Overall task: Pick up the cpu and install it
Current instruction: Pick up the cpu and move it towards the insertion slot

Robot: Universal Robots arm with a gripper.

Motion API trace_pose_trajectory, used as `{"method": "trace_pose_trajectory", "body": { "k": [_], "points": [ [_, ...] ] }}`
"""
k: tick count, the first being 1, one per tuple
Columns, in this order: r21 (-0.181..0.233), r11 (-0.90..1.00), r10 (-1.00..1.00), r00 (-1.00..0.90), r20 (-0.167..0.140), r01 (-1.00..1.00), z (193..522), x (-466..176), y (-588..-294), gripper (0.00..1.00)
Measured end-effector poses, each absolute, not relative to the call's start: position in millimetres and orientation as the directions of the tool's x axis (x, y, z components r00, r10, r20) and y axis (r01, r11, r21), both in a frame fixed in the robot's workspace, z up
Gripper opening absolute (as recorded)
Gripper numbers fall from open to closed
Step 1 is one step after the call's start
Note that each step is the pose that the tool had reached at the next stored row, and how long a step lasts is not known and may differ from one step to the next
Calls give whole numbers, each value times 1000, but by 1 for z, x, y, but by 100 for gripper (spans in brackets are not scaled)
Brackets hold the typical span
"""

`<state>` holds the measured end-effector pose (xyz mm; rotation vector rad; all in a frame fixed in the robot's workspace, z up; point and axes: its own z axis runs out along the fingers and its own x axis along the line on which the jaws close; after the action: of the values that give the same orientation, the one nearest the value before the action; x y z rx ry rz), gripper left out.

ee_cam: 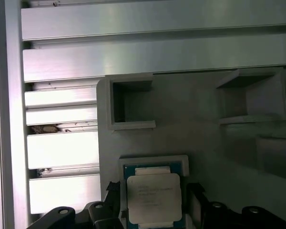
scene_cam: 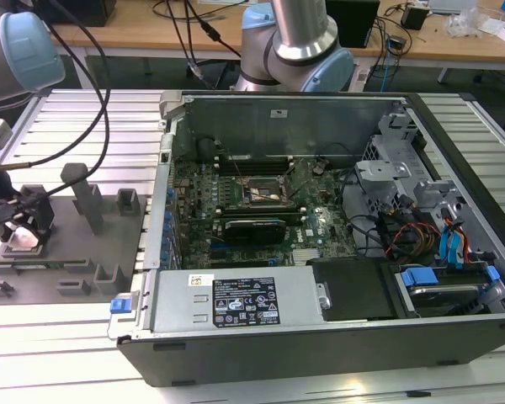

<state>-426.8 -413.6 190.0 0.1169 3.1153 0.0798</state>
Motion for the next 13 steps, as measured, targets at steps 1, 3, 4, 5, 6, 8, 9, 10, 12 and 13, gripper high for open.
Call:
{"method": "trace_pose_trajectory", "body": {
  "k": [1, 3, 4, 5, 6, 8, 9, 10, 12, 13],
  "points": [
    [52, 996, 75, -997, -20, 74, 190, -427, -414, 66],
    [49, 996, 75, -997, -13, 75, 189, -427, -414, 66],
    [49, 996, 75, -997, -8, 75, 189, -427, -414, 66],
    [48, 996, 75, -997, -5, 75, 189, -427, -414, 66],
    [48, 996, 75, -997, -2, 75, 189, -427, -414, 66],
    [48, 996, 75, -997, -2, 75, 189, -427, -414, 66],
    [48, 996, 75, -997, -1, 75, 189, -427, -414, 66],
    [48, 996, 75, -997, -1, 75, 189, -426, -414, 66],
    [48, 997, 59, -998, -1, 58, 189, -425, -414, 66],
    [48, 998, 46, -999, -1, 46, 189, -425, -414, 66]
  ]
}}
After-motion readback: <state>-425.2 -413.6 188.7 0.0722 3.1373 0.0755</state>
